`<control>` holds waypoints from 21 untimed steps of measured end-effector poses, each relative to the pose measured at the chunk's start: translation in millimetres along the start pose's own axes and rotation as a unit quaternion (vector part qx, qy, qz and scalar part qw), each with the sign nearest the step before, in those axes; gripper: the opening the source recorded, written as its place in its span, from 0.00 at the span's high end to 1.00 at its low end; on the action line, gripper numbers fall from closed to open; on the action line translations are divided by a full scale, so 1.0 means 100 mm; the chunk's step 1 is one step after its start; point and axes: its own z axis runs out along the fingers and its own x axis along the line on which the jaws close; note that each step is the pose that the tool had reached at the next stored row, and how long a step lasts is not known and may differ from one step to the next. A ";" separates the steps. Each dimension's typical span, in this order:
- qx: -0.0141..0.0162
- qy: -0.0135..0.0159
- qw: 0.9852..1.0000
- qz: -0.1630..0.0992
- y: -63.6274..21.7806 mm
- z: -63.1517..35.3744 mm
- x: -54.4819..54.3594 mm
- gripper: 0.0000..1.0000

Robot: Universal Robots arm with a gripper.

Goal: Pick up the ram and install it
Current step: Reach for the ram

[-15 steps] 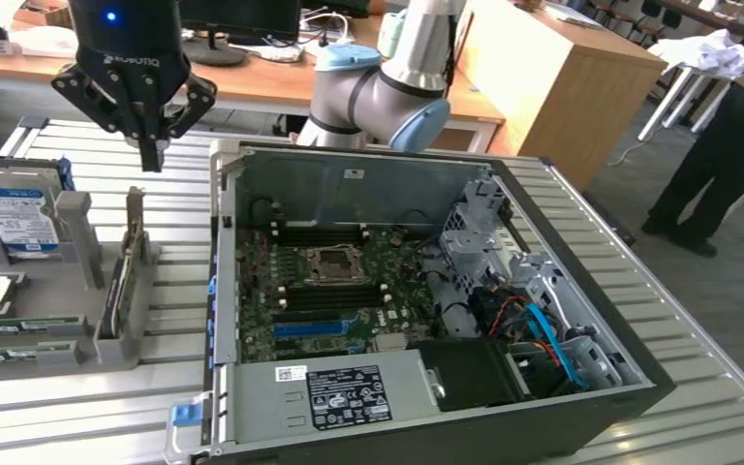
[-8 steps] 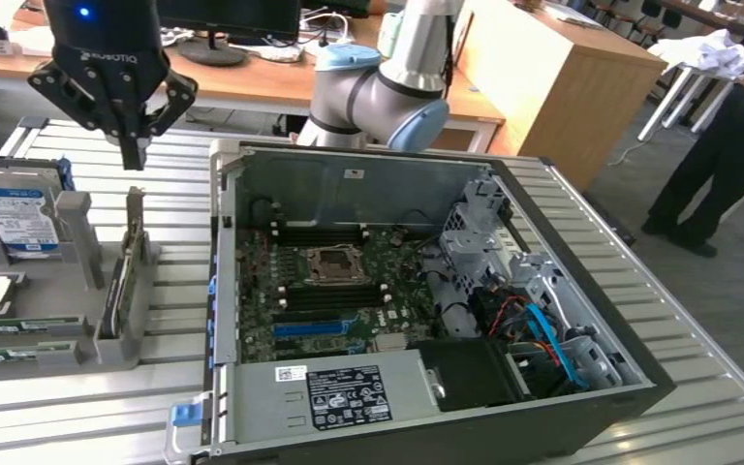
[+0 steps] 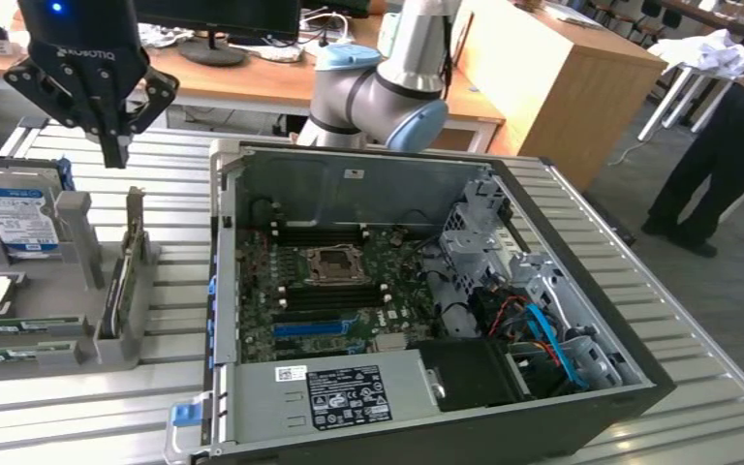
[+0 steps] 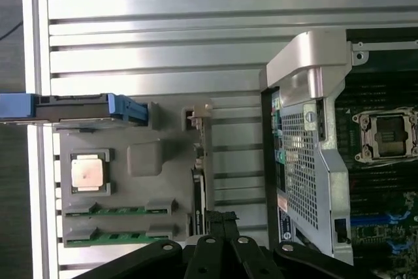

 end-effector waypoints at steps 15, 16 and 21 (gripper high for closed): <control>0.000 0.000 1.000 0.000 0.002 -0.003 0.28 0.89; 0.000 0.000 1.000 0.000 0.001 -0.003 0.30 0.89; 0.000 0.000 1.000 0.000 0.003 -0.004 0.40 0.89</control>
